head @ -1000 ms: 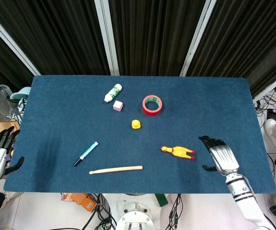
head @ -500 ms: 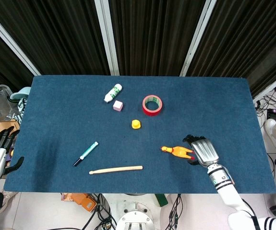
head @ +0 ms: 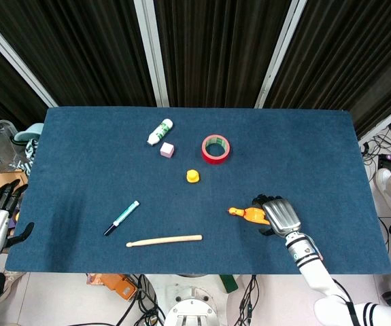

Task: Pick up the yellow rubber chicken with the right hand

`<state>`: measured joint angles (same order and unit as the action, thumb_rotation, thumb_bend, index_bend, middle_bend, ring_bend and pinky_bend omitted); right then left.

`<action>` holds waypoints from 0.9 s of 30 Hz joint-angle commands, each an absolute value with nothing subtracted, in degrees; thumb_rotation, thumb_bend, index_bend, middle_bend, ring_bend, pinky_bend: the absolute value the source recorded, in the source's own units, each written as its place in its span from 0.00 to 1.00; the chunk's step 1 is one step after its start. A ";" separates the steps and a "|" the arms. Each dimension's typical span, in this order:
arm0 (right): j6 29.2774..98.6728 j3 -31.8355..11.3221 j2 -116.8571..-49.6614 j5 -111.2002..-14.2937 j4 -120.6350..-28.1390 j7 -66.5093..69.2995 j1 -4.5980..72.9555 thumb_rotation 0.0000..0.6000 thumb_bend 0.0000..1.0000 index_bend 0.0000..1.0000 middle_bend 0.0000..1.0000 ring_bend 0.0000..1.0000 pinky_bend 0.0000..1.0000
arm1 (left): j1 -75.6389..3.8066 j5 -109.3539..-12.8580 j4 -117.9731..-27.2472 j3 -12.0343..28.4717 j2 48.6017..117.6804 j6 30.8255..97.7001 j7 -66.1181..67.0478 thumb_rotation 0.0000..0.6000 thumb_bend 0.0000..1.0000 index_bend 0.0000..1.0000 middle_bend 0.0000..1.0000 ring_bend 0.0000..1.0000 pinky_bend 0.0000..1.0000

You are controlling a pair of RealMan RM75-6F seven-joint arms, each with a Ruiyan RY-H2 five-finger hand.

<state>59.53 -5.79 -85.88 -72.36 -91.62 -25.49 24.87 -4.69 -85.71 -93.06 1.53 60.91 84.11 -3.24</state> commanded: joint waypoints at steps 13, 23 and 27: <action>59.71 -6.34 -90.30 -70.19 -87.53 -25.76 27.07 1.00 0.19 0.44 0.40 0.50 0.53 | -4.68 -85.47 -93.23 1.53 60.65 83.84 -3.43 1.00 0.30 0.10 0.00 0.02 0.18; 59.60 -5.65 -92.07 -70.64 -85.93 -25.14 27.99 1.00 0.23 0.50 0.45 0.55 0.59 | -4.69 -85.51 -93.22 1.53 60.65 83.81 -3.59 1.00 0.30 0.10 0.00 0.02 0.18; 60.03 -5.61 -92.63 -71.33 -85.45 -24.37 28.27 1.00 0.25 0.53 0.47 0.57 0.61 | -4.67 -85.43 -93.33 1.53 60.62 83.76 -3.73 1.00 0.30 0.10 0.00 0.02 0.18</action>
